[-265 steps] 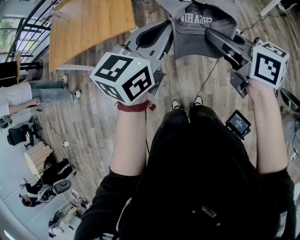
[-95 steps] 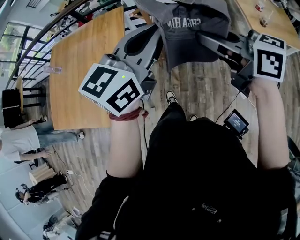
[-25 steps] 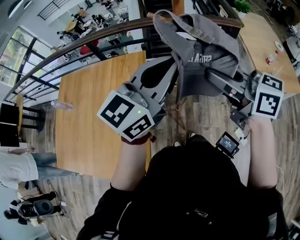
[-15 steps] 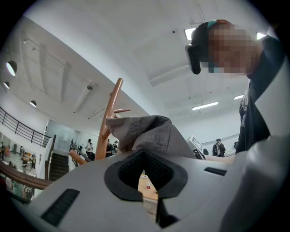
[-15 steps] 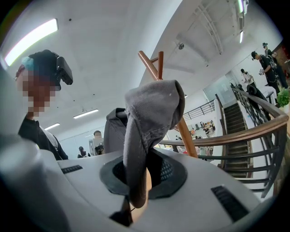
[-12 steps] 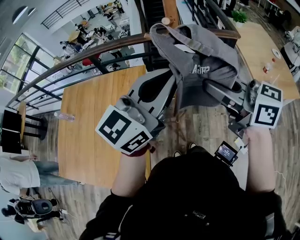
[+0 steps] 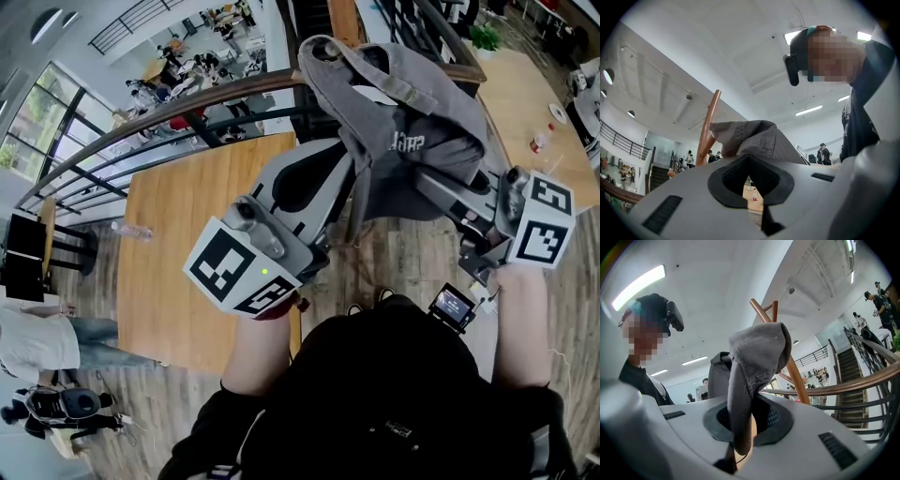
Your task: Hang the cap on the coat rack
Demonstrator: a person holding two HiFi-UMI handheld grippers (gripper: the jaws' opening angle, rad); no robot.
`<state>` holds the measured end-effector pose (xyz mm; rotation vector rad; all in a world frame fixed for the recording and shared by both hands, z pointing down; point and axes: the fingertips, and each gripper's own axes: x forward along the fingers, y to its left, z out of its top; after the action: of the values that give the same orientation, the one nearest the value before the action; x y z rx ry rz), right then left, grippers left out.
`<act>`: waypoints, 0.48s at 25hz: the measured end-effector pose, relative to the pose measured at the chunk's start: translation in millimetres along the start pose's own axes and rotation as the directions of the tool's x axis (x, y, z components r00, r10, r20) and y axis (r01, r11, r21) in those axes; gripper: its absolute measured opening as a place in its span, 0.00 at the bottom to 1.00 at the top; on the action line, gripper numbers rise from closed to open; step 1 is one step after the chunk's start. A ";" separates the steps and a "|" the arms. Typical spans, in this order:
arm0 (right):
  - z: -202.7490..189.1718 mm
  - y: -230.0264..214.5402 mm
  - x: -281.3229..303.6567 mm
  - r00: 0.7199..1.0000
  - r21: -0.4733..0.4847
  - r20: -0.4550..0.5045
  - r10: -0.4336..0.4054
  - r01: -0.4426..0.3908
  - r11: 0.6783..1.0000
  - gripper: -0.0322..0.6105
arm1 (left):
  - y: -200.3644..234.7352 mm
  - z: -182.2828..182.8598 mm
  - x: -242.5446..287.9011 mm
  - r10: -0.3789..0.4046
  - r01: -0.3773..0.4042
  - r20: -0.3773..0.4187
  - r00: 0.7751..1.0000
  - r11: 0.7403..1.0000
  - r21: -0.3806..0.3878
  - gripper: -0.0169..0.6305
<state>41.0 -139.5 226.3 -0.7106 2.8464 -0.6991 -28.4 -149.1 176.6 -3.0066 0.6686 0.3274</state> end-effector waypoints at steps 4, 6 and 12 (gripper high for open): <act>-1.9 -5.9 -2.2 1.000 0.006 0.002 -0.009 0.009 1.000 0.11 | 1.5 -5.7 4.6 -0.004 0.004 -0.014 1.000 1.000 0.007 0.03; -3.5 -6.8 -3.1 1.000 0.014 0.002 -0.013 0.013 1.000 0.11 | 1.2 -7.8 4.7 -0.005 0.005 -0.017 1.000 1.000 -0.002 0.03; -2.9 -6.6 0.3 1.000 0.023 0.003 -0.025 0.025 0.999 0.11 | 4.9 -6.7 4.1 -0.013 0.013 -0.020 1.000 1.000 -0.009 0.03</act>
<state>42.8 -143.6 231.9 -0.7449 2.8266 -0.7322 -25.5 -155.8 182.3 -3.0255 0.6501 0.3001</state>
